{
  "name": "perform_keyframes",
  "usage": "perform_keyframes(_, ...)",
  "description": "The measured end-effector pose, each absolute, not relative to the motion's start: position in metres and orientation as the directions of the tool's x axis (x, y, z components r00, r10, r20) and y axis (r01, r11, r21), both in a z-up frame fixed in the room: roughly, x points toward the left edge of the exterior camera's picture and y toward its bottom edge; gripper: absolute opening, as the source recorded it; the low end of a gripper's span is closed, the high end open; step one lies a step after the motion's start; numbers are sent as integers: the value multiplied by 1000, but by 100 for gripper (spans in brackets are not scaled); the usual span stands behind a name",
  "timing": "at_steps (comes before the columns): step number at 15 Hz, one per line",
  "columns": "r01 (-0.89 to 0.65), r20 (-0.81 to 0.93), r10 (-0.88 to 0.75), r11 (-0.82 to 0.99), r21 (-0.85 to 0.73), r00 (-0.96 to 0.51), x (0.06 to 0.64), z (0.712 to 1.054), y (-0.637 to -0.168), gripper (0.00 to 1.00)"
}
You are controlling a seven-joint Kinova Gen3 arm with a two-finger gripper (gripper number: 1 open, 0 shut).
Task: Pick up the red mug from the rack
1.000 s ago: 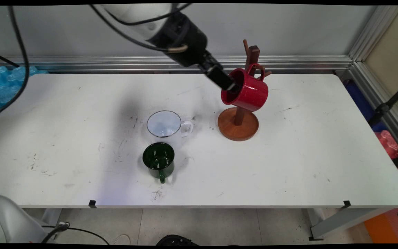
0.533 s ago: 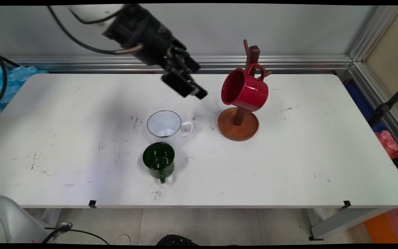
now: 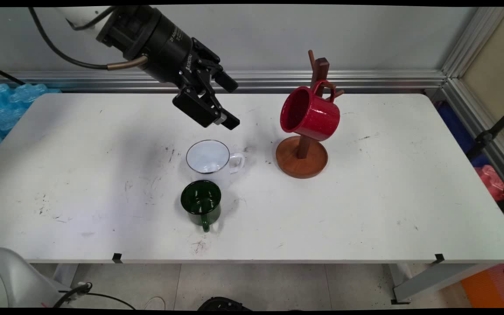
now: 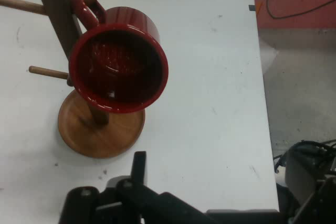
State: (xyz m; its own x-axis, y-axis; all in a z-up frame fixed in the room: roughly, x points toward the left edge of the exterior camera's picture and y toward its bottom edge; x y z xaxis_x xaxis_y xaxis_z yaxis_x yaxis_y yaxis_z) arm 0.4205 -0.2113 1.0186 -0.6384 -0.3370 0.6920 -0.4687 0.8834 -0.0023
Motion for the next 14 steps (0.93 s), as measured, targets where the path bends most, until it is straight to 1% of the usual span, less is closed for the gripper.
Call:
perform_keyframes(6, -526, 722, -371, 851, 12, -584, 401, 1012, -233, 100)
perform_keyframes(14, -595, 729, -457, 799, 84, -510, 354, 978, -273, 100)
